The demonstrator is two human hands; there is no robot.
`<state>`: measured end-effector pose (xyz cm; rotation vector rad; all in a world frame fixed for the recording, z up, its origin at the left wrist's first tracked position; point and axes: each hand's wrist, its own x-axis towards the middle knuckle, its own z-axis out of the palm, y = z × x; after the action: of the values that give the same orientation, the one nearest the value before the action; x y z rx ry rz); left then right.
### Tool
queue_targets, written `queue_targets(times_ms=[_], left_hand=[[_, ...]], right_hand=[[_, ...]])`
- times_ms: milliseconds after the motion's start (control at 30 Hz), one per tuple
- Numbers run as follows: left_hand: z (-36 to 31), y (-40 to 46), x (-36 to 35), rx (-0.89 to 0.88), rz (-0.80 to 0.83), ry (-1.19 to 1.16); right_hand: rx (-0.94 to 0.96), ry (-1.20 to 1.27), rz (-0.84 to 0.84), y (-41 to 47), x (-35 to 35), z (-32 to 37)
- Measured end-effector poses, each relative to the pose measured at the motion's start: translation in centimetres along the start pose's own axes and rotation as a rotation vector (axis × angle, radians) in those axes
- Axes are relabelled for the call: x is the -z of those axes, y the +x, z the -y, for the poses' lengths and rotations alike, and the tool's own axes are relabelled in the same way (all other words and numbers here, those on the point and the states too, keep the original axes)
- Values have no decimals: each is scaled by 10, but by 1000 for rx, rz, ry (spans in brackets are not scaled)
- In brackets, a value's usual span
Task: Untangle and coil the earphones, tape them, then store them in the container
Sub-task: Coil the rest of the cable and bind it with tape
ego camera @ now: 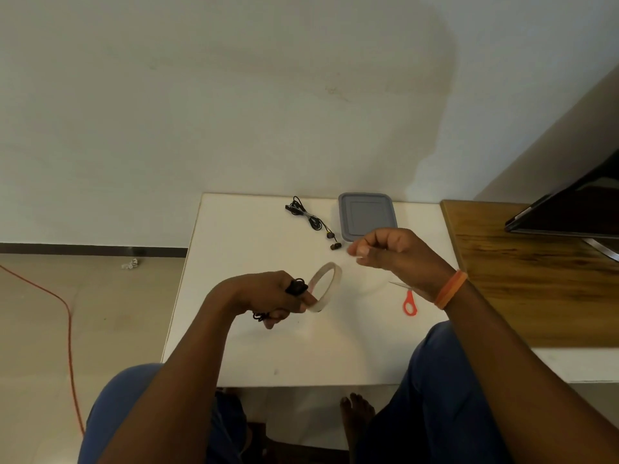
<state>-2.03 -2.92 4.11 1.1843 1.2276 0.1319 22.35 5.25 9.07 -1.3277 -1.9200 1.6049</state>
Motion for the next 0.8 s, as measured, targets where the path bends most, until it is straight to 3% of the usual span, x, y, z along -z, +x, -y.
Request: queue_targets(times_ms=[167,367,500,567,700,800], left_hand=[[-8,-3,2,-76,55,-106],[-21,1,-10,-170,-81,-295],[-25,7,-20,-181,-136,-254],[-23,7,-19,-145,-198,-182],[-18,4,-10,-120,-261,-60],[-13,8,-9,-102,-277,23]], right_hand=[[-97,274,109,-4,-3,9],[-182,206,72,-1,-8,8],[-169,152,62,1,-8,7],[-152,77,49,1,-4,4],[-92,-323,66,-1,3,-2],[-104,-437,114,-1,0,-4]])
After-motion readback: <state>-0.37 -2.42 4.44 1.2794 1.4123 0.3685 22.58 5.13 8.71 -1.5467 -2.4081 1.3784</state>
